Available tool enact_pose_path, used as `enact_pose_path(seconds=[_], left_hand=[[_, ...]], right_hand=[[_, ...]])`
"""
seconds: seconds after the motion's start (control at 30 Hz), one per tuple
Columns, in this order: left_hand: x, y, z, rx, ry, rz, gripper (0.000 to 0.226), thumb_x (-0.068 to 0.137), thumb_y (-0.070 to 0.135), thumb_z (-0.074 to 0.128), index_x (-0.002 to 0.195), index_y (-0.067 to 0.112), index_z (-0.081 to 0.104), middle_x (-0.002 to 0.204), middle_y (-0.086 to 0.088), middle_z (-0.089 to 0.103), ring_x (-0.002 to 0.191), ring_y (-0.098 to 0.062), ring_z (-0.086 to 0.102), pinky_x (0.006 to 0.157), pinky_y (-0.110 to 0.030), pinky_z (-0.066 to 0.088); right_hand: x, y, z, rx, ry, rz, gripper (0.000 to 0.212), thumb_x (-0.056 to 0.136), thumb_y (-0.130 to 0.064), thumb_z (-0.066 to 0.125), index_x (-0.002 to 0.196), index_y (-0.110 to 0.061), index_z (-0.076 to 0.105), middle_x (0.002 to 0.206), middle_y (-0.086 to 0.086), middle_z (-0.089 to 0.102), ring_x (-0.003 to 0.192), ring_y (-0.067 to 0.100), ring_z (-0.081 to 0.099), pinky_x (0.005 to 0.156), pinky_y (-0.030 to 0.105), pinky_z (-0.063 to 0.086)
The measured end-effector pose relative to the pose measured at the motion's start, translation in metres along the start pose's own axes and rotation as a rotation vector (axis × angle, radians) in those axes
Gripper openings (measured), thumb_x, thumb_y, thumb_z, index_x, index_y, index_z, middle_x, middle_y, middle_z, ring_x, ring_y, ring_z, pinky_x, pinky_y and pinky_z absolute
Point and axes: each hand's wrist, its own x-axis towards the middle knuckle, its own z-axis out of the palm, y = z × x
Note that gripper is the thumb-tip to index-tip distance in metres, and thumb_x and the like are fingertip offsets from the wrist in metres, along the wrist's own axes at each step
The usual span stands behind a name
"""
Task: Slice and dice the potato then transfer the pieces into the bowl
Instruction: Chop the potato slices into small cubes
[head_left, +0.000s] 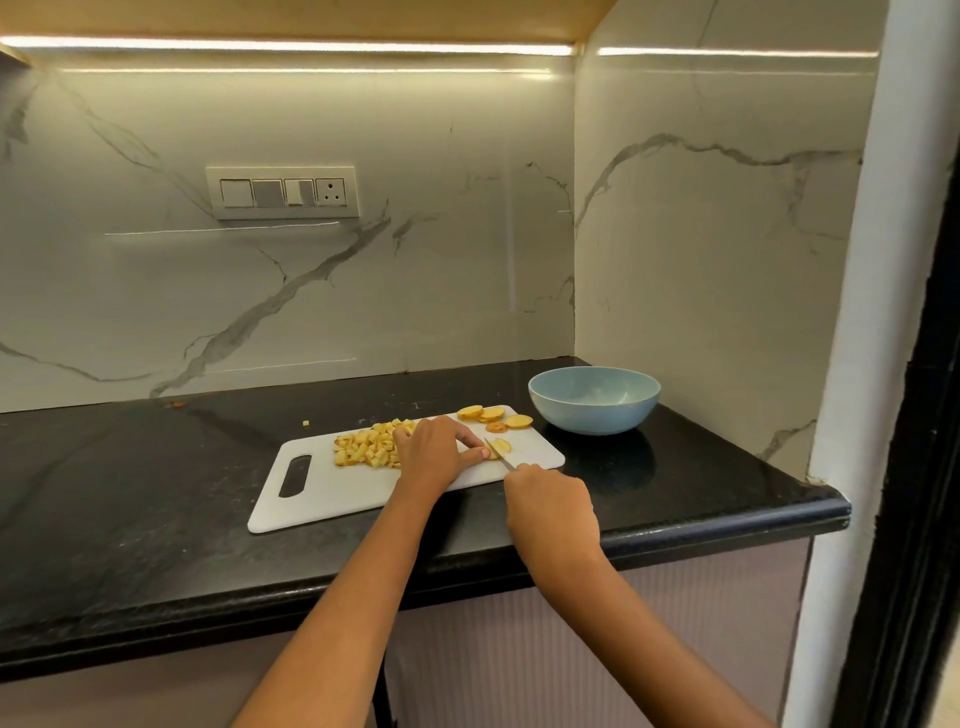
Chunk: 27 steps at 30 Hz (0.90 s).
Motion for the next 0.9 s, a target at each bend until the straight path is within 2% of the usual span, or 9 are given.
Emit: enact_pose_path(seconds=[0.2,0.33,0.53,0.67,0.9], left_hand=[[-0.005,0.001,0.001,-0.028,0.048,-0.021,0.020,0.085,0.044,0.062,0.096,0.030,0.072,0.112,0.008,0.066,0.116,-0.014,0.049,0.101,-0.038,0.022],[-0.005,0.000,0.004,-0.056,0.057,-0.033,0.020,0.085,0.043,0.062,0.096,0.030,0.072,0.110,0.008,0.066,0.113,-0.013,0.051,0.101,-0.040,0.023],[-0.001,-0.003,0.002,-0.021,0.148,-0.104,0.017,0.092,0.027,0.056,0.102,0.026,0.070,0.115,0.004,0.065,0.113,-0.017,0.051,0.103,-0.039,0.022],[-0.002,-0.002,0.002,-0.057,0.112,-0.050,0.013,0.088,0.028,0.062,0.097,0.026,0.071,0.110,0.006,0.066,0.113,-0.015,0.051,0.099,-0.037,0.022],[-0.001,0.000,0.001,-0.050,0.057,-0.008,0.013,0.087,0.030,0.062,0.096,0.028,0.071,0.109,0.009,0.066,0.113,-0.013,0.050,0.093,-0.033,0.022]], right_hand=[[0.017,0.002,0.004,-0.012,0.019,0.029,0.025,0.098,-0.012,0.045,0.122,-0.008,0.054,0.115,0.008,0.059,0.100,0.019,0.061,0.078,0.026,0.046],[0.016,0.005,0.006,0.070,0.027,0.080,0.027,0.099,-0.014,0.045,0.126,-0.009,0.048,0.115,0.008,0.059,0.099,0.018,0.061,0.077,0.025,0.046],[0.016,0.008,0.005,0.146,-0.001,0.081,0.031,0.097,-0.017,0.048,0.127,-0.011,0.047,0.115,0.008,0.059,0.098,0.018,0.061,0.081,0.027,0.048],[0.019,0.006,0.004,0.125,-0.015,0.056,0.030,0.097,-0.020,0.048,0.126,-0.012,0.048,0.115,0.007,0.059,0.099,0.017,0.060,0.080,0.026,0.046],[0.020,0.004,0.005,0.094,-0.001,0.052,0.027,0.098,-0.018,0.045,0.125,-0.011,0.050,0.115,0.008,0.059,0.099,0.018,0.060,0.076,0.025,0.044]])
